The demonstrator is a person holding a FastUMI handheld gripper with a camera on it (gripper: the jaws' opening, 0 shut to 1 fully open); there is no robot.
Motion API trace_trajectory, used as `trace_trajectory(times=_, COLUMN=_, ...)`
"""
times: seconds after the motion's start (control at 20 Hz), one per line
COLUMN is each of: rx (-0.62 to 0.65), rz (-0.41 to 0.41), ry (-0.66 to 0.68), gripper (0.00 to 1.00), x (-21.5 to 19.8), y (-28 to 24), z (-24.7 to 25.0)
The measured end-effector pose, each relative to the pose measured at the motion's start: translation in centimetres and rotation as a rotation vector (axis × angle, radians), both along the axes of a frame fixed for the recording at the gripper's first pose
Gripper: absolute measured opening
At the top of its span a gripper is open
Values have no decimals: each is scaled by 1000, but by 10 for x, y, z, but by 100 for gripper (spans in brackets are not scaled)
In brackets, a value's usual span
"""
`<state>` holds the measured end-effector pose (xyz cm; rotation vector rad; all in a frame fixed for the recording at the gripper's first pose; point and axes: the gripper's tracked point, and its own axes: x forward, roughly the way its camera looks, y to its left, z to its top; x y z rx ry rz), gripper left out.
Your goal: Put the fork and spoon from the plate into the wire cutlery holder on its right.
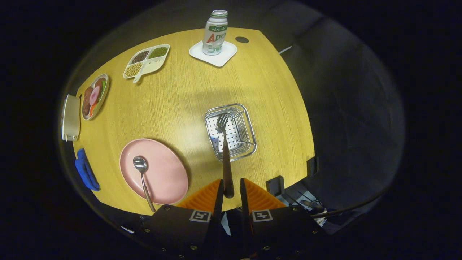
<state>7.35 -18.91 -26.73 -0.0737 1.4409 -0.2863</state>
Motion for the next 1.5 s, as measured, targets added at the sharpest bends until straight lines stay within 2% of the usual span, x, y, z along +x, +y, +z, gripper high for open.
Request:
trace_trajectory(times=0.15, rx=-6, rz=-30, ry=-86, gripper=27, x=-2, y=8, z=17)
trace_trajectory(times=0.3, rx=-18, rz=-28, ry=-267, gripper=27, x=14, y=19, z=41)
trace_trajectory(times=0.7, rx=-41, rz=57, ry=-803, gripper=27, x=53, y=62, z=124)
trace_trajectory(times=0.9, rx=8, rz=97, ry=-1012, gripper=27, x=57, y=87, z=161)
trace_trajectory(times=1.1, rx=24, rz=125, ry=-1049, gripper=26, x=47, y=103, z=165)
trace_trajectory(times=1.5, rx=112, rz=220, ry=-934, gripper=27, x=28, y=172, z=103)
